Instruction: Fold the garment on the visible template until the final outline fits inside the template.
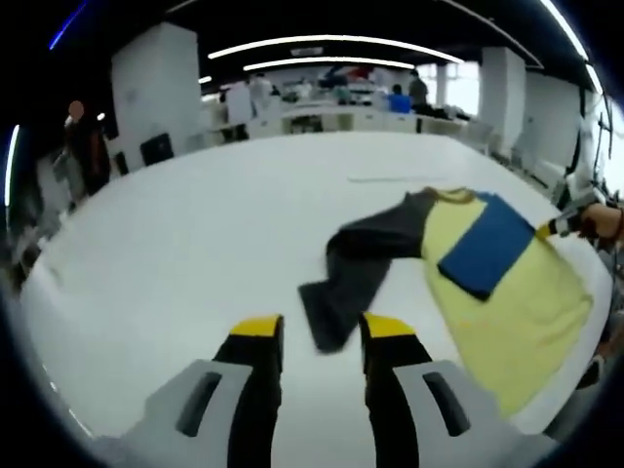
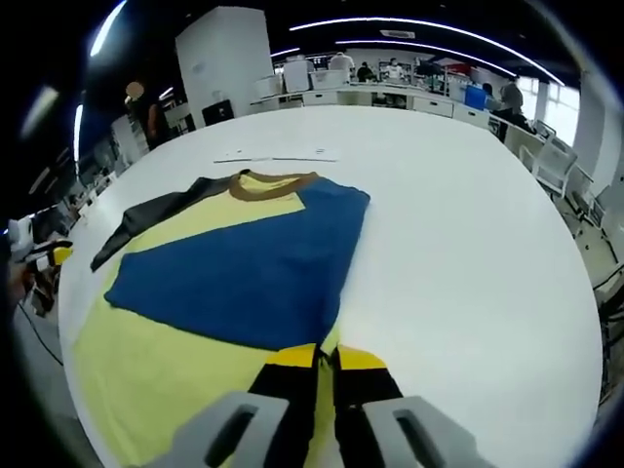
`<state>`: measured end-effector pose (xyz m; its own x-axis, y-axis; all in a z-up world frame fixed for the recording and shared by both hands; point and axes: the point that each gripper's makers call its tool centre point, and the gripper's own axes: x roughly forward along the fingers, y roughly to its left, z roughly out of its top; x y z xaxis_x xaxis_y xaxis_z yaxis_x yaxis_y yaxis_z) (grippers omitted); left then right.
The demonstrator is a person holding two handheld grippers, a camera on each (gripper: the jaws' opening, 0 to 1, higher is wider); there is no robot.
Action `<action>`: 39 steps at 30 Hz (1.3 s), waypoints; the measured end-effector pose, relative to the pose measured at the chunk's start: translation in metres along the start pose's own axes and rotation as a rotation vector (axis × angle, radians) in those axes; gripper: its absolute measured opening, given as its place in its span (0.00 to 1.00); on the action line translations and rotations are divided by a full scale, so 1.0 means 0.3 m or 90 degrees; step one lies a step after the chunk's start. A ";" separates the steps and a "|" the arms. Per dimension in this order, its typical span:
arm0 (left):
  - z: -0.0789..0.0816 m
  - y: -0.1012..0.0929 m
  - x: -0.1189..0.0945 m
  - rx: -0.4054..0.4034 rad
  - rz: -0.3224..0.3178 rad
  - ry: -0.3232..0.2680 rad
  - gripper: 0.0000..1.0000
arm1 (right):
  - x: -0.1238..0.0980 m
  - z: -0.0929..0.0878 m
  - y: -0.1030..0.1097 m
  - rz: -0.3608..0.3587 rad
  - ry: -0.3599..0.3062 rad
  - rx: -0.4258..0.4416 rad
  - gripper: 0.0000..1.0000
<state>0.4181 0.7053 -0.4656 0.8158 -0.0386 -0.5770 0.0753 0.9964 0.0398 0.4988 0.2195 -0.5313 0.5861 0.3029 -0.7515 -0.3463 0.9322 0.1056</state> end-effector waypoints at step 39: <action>-0.114 -0.046 0.215 -0.066 -0.001 0.096 0.12 | 0.029 0.008 -0.032 -0.005 -0.001 -0.008 0.01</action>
<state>0.4501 0.6915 -0.5312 0.7199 -0.0353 -0.6931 0.0102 0.9991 -0.0402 0.5090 0.2136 -0.5375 0.5899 0.2965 -0.7511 -0.3509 0.9319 0.0923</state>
